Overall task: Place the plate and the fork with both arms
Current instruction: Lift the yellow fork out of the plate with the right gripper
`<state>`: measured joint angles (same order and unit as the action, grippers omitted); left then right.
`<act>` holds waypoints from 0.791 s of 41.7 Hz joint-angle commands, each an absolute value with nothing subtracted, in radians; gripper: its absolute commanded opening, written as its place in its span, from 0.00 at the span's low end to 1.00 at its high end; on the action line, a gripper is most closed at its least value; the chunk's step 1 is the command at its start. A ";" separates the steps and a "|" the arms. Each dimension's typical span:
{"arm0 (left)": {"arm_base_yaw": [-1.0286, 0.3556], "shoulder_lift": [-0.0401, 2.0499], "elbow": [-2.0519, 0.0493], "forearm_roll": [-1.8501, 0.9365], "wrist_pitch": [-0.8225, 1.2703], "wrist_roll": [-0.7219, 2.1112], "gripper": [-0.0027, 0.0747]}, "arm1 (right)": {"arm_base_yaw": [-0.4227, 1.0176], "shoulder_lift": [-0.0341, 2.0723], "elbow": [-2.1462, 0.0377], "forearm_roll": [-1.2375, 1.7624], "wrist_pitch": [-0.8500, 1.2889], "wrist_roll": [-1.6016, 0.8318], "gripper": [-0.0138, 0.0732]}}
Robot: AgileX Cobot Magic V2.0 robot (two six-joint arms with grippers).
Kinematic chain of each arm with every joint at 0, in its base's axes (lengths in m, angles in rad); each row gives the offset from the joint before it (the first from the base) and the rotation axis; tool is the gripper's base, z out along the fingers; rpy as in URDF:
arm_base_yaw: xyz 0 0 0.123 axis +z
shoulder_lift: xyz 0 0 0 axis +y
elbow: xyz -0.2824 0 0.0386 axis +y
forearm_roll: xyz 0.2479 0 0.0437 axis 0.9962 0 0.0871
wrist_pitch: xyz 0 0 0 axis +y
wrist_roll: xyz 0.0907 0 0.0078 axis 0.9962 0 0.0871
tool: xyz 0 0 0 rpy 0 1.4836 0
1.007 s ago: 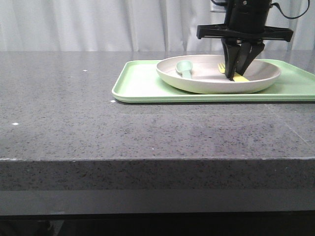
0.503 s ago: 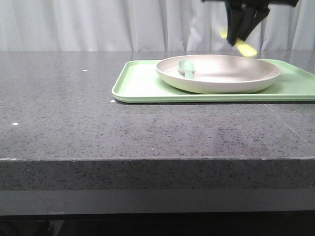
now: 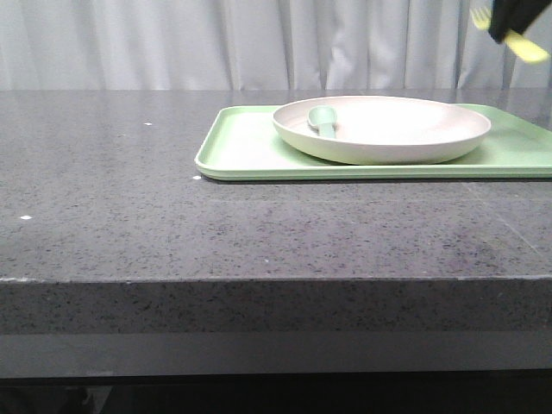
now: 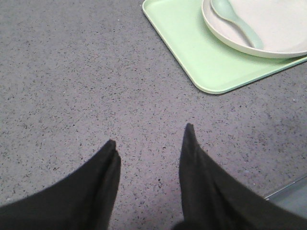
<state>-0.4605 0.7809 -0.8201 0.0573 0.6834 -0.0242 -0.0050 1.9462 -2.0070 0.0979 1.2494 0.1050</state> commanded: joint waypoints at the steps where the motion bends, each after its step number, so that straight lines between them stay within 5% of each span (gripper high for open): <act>1: -0.471 0.776 -0.850 0.058 0.608 -0.025 0.42 | -0.048 1.898 -1.990 0.147 1.337 0.061 0.31; 33: -0.471 0.776 -0.850 0.058 0.608 -0.025 0.42 | -0.066 2.018 -1.958 0.185 1.320 0.000 0.34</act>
<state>-0.4605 0.7809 -0.8201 0.0573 0.6834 -0.0242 -0.0629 2.0756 -1.9384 0.1739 1.2457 0.0133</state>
